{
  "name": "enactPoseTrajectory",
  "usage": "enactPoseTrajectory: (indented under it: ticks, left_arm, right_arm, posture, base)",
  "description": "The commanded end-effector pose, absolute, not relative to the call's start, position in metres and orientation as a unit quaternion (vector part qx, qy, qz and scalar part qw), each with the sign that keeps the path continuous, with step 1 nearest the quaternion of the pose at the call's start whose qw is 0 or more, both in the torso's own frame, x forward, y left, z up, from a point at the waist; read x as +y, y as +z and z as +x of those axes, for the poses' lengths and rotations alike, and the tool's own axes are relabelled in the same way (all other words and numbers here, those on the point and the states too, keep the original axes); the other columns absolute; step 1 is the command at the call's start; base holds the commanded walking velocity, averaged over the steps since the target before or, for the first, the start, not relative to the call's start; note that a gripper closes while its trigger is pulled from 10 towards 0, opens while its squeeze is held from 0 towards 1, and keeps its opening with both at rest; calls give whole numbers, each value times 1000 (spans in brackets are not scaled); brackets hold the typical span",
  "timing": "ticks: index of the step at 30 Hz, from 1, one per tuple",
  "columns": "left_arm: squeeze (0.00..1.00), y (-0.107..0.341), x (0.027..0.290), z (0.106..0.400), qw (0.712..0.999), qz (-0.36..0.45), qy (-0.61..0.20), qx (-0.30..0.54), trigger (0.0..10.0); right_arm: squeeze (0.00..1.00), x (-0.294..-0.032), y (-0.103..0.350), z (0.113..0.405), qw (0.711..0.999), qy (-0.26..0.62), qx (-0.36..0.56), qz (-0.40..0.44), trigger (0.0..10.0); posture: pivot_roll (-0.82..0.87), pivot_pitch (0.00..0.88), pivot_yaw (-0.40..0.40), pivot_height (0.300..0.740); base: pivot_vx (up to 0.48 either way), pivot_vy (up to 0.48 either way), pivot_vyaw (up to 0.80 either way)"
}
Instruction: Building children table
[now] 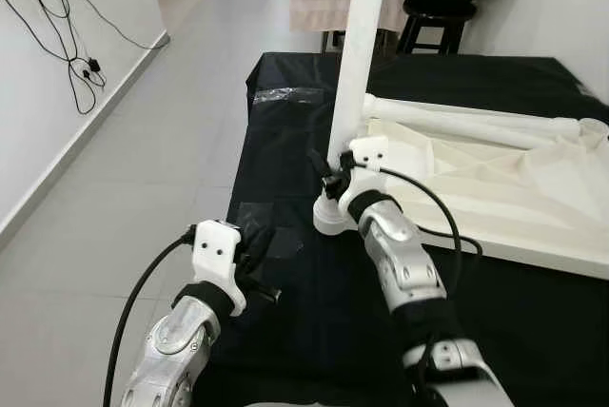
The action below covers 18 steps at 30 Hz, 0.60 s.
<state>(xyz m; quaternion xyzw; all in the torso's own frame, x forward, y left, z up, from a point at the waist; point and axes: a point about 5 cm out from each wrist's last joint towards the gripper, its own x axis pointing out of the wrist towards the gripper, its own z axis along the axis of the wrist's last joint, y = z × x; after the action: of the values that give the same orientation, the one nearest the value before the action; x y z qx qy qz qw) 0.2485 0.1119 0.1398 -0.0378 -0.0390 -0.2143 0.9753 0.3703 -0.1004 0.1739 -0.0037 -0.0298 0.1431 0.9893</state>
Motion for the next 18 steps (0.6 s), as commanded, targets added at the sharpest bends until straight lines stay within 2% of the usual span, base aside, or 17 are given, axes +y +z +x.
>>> enactPoseTrajectory:
  ticks: [1, 2, 3, 4, 5, 11, 12, 13, 14, 16, 18]
  left_arm:
    - [0, 136, 113, 248, 977, -37, -209, -31, 10000]
    - [0, 136, 113, 248, 977, -37, -206, -32, 10000]
    - [0, 136, 113, 248, 977, -37, -205, -32, 10000]
    - [0, 136, 113, 248, 977, -37, -205, -32, 10000]
    - [0, 136, 113, 248, 977, -38, -207, -32, 10000]
    - [0, 137, 112, 248, 976, -41, -210, -32, 10000]
    - [0, 137, 112, 248, 976, -41, -211, -32, 10000]
    - [0, 137, 112, 248, 976, -41, -211, -32, 10000]
    - [0, 137, 111, 248, 976, -42, -213, -32, 10000]
    - [0, 137, 110, 247, 975, -42, -216, -33, 10000]
    - [0, 138, 110, 247, 974, -40, -220, -34, 10000]
  right_arm:
    - [0, -121, 138, 367, 995, 88, 49, -4, 6275]
    - [0, -121, 149, 373, 995, 98, 33, 4, 10000]
    - [0, -121, 154, 375, 994, 109, 20, 11, 10000]
    - [706, -120, 158, 374, 994, 108, 14, 14, 10000]
    - [1000, -118, 164, 376, 992, 122, 6, 15, 10000]
    - [1000, -114, 185, 380, 986, 163, -19, 26, 10000]
    - [804, -112, 190, 381, 981, 188, -26, 29, 10000]
    - [804, -112, 190, 381, 981, 188, -26, 29, 10000]
    - [0, -107, 202, 380, 940, 337, -48, -1, 10000]
    - [0, -107, 207, 376, 900, 432, -54, -24, 10000]
    - [0, -108, 207, 375, 889, 455, -49, -21, 10000]
  posture:
    - [83, 124, -17, 740]
    - [88, 123, -18, 740]
    - [88, 123, -18, 740]
    - [88, 123, -18, 740]
    - [86, 126, -17, 740]
    - [89, 126, -18, 740]
    - [91, 127, -17, 740]
    - [91, 127, -17, 740]
    - [103, 127, -24, 740]
    - [103, 127, -24, 740]
    - [102, 126, -25, 740]
  base:
    - [0, 0, 0]
    - [0, 0, 0]
    - [0, 0, 0]
    - [0, 0, 0]
    - [0, 0, 0]
    - [0, 0, 0]
    - [0, 0, 0]
    - [0, 0, 0]
    - [0, 0, 0]
    - [0, 0, 0]
    - [0, 0, 0]
